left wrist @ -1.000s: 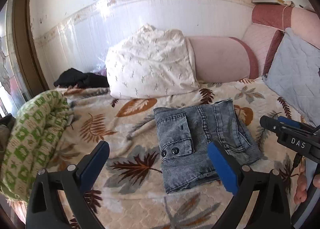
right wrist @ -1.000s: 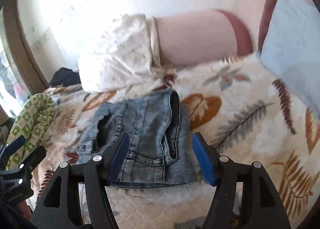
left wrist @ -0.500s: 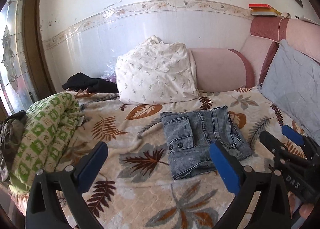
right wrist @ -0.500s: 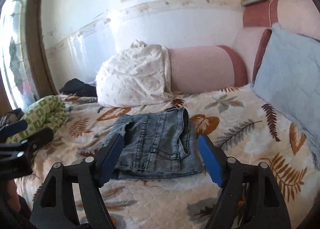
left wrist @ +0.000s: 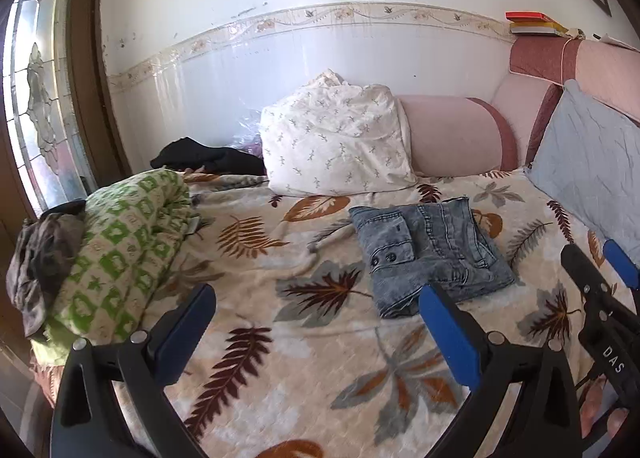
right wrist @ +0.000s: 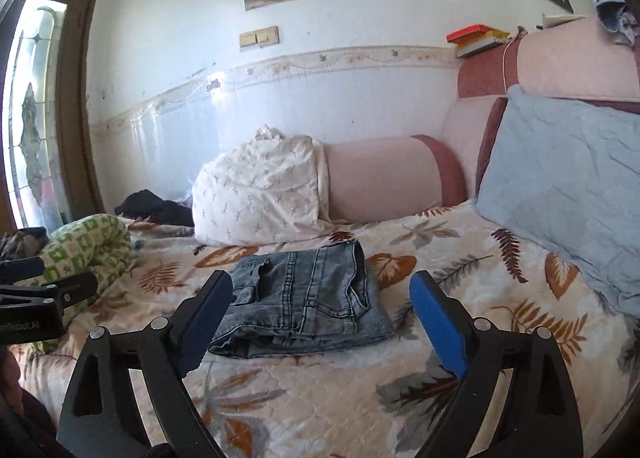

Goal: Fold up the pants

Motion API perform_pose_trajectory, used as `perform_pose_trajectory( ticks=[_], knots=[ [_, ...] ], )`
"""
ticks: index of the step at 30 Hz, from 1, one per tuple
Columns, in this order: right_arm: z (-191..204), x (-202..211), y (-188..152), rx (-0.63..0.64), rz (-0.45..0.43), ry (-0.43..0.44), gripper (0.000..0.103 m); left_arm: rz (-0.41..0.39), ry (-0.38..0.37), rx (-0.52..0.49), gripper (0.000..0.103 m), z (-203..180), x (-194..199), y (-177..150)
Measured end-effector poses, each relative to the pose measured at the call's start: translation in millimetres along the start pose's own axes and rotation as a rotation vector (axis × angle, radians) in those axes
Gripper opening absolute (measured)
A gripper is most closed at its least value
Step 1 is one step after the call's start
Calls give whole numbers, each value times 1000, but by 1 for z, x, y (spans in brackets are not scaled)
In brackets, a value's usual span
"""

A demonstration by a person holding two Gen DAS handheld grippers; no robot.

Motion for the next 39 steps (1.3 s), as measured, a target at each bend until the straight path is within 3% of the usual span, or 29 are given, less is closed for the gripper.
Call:
perform_pose_trajectory(
  ticks=[8, 14, 22, 25, 29, 39],
  knots=[
    [8, 19, -3, -34, -35, 17, 93, 0, 51, 12, 103, 16, 27, -11],
    [25, 35, -9, 12, -46, 39, 93, -5, 64, 12, 103, 16, 40, -17],
    [13, 57, -9, 0, -103, 18, 94, -7, 44, 25, 103, 10, 44, -17],
    [7, 54, -17, 24, -111, -27, 96, -11, 20, 11, 103, 6, 40, -19],
    [11, 46, -18, 18, -90, -22, 96, -3, -8, 12, 103, 2, 28, -25],
    [40, 23, -41, 159, -40, -4, 96, 124, -11, 41, 103, 6, -41, -64]
  ],
)
Point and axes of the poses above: each gripper's, at about its wrist camera, not at the fingertips, and x roughly against the way its jaws point, z to its left, y to its top, the point moved 10 cm from there along -x, roughly the way its jaws point, and after that the axes turned 2 degrees about -z, right-handed, at the moved point
